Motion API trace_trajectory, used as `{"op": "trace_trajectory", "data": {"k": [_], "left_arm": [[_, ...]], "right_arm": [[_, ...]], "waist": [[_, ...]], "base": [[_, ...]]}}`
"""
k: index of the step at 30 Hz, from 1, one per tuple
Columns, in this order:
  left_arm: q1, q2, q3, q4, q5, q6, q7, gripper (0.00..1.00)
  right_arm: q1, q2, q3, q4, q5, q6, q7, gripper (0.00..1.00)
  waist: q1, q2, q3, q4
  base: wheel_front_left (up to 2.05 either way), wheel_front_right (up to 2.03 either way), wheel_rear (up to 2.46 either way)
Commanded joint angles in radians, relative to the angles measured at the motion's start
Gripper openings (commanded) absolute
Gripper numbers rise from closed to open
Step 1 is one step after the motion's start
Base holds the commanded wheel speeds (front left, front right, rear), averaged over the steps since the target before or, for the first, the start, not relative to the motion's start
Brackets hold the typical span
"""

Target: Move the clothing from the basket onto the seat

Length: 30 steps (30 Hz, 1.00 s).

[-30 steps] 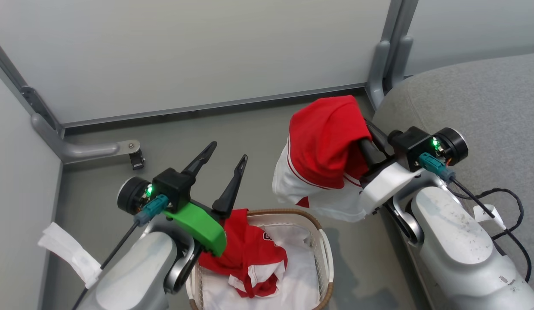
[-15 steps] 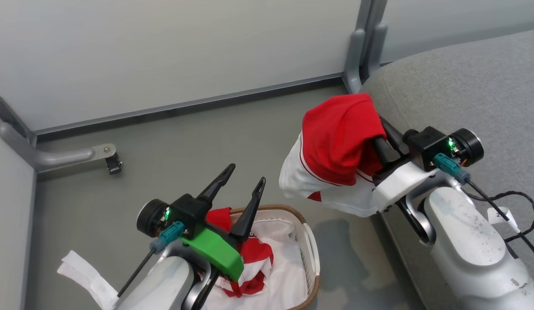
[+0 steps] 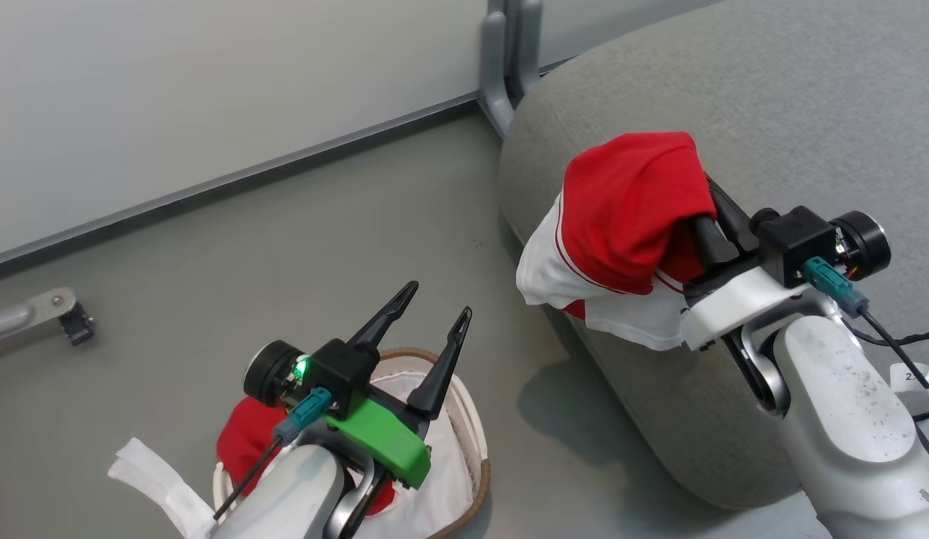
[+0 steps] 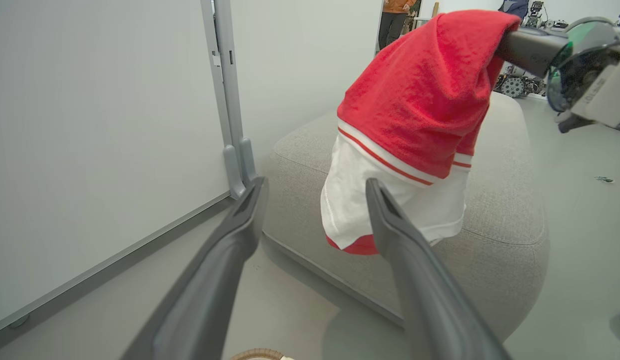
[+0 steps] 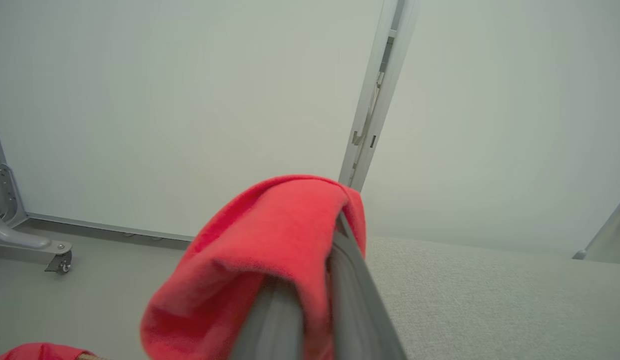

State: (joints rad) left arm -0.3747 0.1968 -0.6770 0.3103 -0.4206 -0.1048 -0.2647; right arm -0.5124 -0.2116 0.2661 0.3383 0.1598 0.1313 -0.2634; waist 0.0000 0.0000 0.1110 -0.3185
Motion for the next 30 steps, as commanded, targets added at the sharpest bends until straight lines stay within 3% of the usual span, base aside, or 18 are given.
{"op": "trace_trajectory", "data": {"k": [1, 8, 13, 20, 30], "left_arm": [[-0.007, 0.003, 0.007, 0.005, 0.010, -0.003, 0.001, 1.00], [-0.034, 0.010, -0.002, 0.024, 0.025, -0.012, 0.001, 1.00], [-0.046, 0.014, -0.007, 0.034, 0.032, -0.016, 0.000, 1.00], [-0.064, 0.016, -0.015, 0.043, 0.026, -0.018, 0.000, 1.00], [-0.108, 0.026, -0.023, 0.033, 0.042, -0.019, 0.001, 1.00]], "right_arm": [[0.013, 0.003, -0.005, -0.006, -0.003, -0.001, -0.002, 0.00], [0.025, 0.024, -0.027, -0.018, -0.008, -0.001, -0.002, 0.00], [0.029, 0.033, -0.043, -0.020, -0.012, -0.001, -0.002, 0.00], [-0.008, 0.036, -0.064, 0.009, -0.012, -0.001, -0.002, 0.00], [-0.216, -0.010, -0.064, 0.102, -0.003, -0.001, -0.002, 0.00]], "waist": [[0.0000, 0.0000, 0.056, -0.101], [0.0000, 0.0000, 0.090, -0.173], [0.0000, 0.0000, 0.107, -0.182], [0.0000, 0.0000, 0.138, -0.148], [0.0000, 0.0000, 0.223, -0.079]], "base": [[0.00, 0.00, 0.00], [0.00, 0.00, 0.00], [0.00, 0.00, 0.00], [0.00, 0.00, 0.00], [0.00, 0.00, 0.00]]}}
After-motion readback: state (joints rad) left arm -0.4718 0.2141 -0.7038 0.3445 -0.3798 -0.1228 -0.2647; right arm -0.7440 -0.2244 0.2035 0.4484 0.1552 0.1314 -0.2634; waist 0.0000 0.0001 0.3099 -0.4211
